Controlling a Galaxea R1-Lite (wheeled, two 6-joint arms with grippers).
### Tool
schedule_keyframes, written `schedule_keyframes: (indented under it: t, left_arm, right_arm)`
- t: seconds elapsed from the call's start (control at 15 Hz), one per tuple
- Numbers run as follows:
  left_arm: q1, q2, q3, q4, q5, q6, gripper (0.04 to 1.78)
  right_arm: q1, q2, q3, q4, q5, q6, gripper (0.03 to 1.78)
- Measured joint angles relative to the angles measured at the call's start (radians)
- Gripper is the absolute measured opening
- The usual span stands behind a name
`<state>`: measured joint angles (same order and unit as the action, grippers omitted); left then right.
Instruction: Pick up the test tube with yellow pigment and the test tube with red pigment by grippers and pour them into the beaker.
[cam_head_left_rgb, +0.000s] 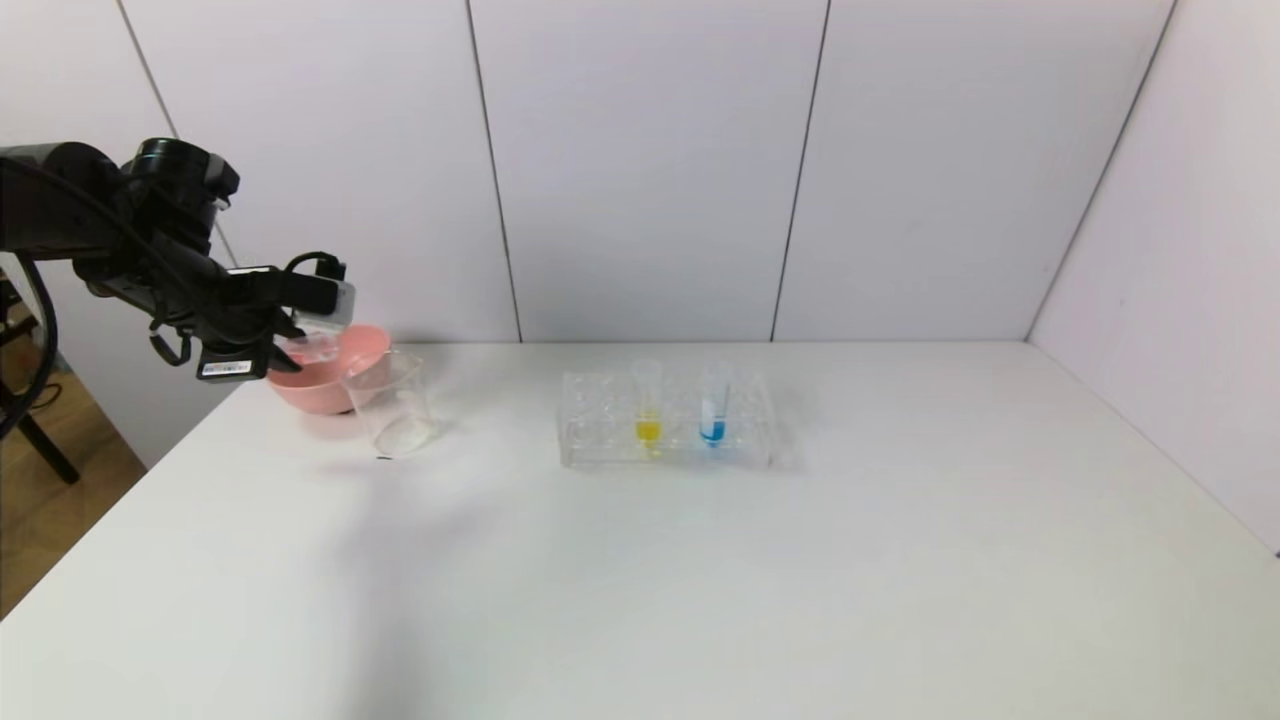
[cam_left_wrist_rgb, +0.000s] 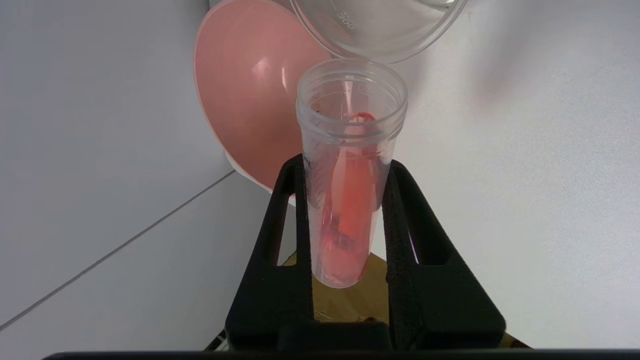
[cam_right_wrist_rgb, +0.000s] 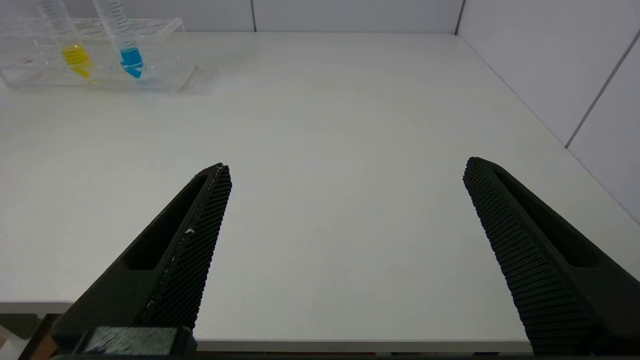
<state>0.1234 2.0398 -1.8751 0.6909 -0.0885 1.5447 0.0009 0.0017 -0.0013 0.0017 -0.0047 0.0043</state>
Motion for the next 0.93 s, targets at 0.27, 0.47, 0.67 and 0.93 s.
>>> schedule_keyframes:
  t: [0.27, 0.47, 0.67, 0.93]
  left_arm:
    - [-0.016, 0.015, -0.03, 0.042, 0.062, 0.007, 0.43]
    - [-0.033, 0.031, -0.064, 0.076, 0.095, 0.019, 0.43]
    - [-0.043, 0.044, -0.081, 0.077, 0.111, 0.031, 0.43]
    - [-0.05, 0.055, -0.093, 0.076, 0.148, 0.035, 0.43]
  right_arm:
    - [0.0, 0.0, 0.0, 0.0, 0.0, 0.0, 1.7]
    - [0.0, 0.0, 0.0, 0.0, 0.0, 0.0, 1.7]
    - [0.0, 0.0, 0.0, 0.0, 0.0, 0.0, 1.7]
    - [0.0, 0.0, 0.0, 0.0, 0.0, 0.0, 1.7]
